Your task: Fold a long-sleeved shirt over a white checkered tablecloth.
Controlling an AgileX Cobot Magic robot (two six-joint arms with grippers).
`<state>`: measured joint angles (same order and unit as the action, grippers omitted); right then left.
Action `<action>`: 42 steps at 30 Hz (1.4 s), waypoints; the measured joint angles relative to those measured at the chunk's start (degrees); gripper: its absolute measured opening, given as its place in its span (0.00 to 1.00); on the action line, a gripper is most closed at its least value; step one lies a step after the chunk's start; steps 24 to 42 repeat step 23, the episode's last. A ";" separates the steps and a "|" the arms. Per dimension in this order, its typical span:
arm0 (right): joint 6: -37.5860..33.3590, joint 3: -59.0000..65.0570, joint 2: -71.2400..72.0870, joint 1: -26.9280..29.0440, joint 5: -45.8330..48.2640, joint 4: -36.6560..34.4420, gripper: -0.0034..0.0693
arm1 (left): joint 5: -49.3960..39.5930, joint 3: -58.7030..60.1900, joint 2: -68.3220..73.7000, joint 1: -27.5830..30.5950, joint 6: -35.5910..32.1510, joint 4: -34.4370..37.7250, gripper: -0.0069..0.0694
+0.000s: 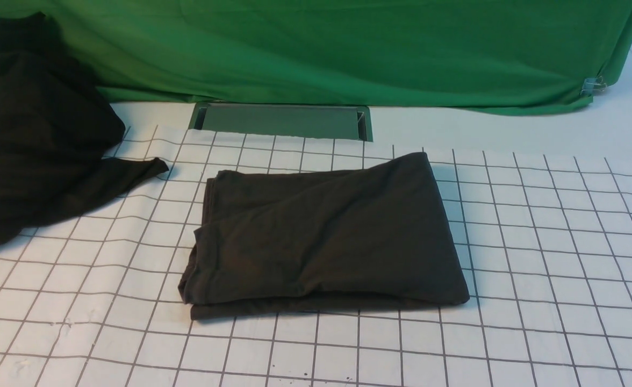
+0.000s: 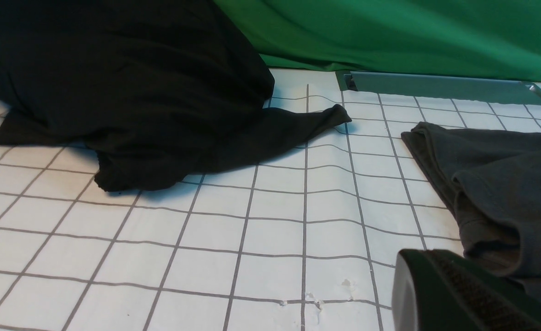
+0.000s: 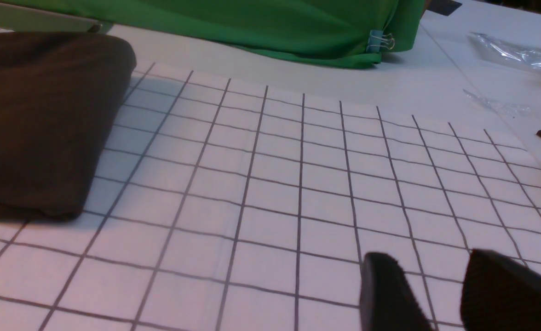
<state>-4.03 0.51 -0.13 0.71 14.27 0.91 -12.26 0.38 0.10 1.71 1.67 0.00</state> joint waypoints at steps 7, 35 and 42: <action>0.00 0.00 0.00 0.00 0.00 0.04 0.38 | 0.00 0.00 0.00 0.00 0.25 0.00 0.09; 0.00 0.00 0.00 0.00 0.00 0.04 0.38 | 0.00 0.00 0.00 0.00 0.92 0.00 0.09; 0.00 0.00 0.00 0.00 0.00 0.04 0.38 | 0.00 0.00 0.00 0.00 0.92 0.00 0.09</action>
